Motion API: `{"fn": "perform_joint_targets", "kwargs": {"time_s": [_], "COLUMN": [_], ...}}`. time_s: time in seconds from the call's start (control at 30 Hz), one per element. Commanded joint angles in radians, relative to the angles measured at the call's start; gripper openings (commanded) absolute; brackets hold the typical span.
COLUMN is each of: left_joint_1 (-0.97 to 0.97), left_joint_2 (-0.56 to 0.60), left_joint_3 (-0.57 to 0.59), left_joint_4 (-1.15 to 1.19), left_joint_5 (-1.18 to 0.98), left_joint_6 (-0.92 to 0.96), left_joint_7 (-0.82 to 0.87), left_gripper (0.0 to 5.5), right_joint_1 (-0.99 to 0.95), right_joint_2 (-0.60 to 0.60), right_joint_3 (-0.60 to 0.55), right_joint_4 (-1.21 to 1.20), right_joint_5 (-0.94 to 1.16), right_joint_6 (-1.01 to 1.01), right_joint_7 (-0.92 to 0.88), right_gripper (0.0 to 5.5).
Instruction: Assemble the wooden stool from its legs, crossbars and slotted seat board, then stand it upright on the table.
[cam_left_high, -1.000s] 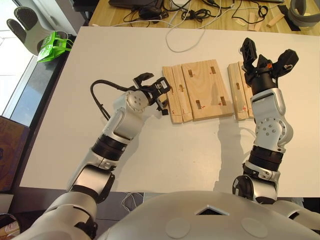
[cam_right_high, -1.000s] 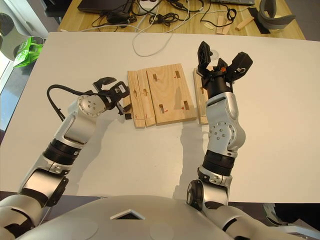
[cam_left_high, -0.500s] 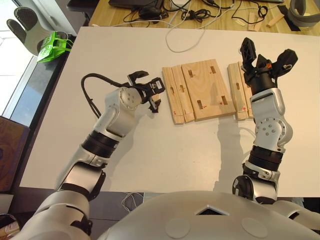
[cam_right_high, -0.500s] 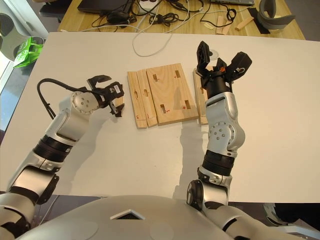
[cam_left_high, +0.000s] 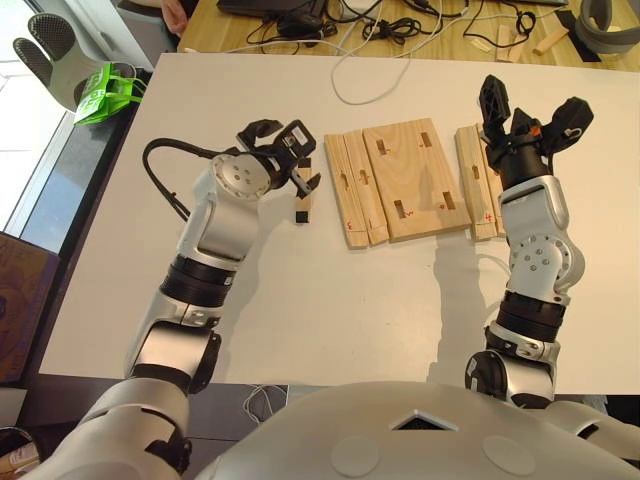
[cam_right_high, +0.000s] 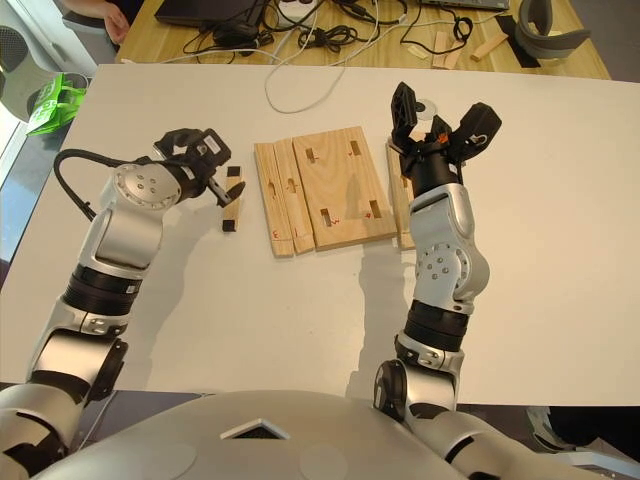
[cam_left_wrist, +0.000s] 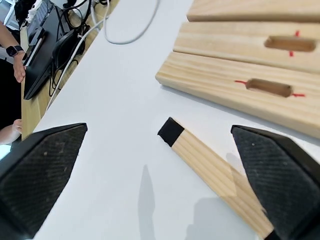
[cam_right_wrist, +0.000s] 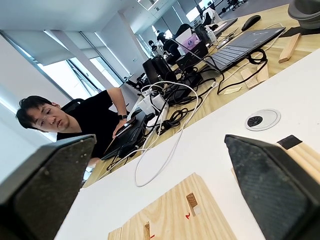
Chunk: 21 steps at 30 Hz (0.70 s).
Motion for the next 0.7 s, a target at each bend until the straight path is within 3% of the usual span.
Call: {"fn": "perform_joint_targets", "kwargs": {"time_s": [0.03,0.3,0.57,0.7], "left_joint_1": [0.079,0.131,0.097,0.097], "left_joint_2": [0.038,0.036,0.108,0.074], "left_joint_3": [-0.033,-0.09,-0.169,-0.13], "left_joint_4": [-0.065,-0.119,0.028,0.09], "left_joint_5": [-0.001,-0.025,0.015,-0.027], "left_joint_6": [0.04,0.093,-0.015,0.01], "left_joint_7": [-0.024,-0.04,-0.055,-0.049], "left_gripper": [5.38,5.38,5.38,5.38], "right_joint_1": [0.003,0.005,0.008,0.018], "right_joint_2": [0.001,0.0,0.008,0.013], "right_joint_3": [0.002,0.005,0.024,0.04], "right_joint_4": [-0.003,-0.004,0.005,0.001], "right_joint_5": [0.002,-0.001,-0.017,-0.025], "right_joint_6": [-0.008,-0.008,-0.025,-0.034], "right_joint_7": [-0.003,-0.005,0.003,0.005], "right_gripper": [4.78,4.78,4.78,4.78]}}
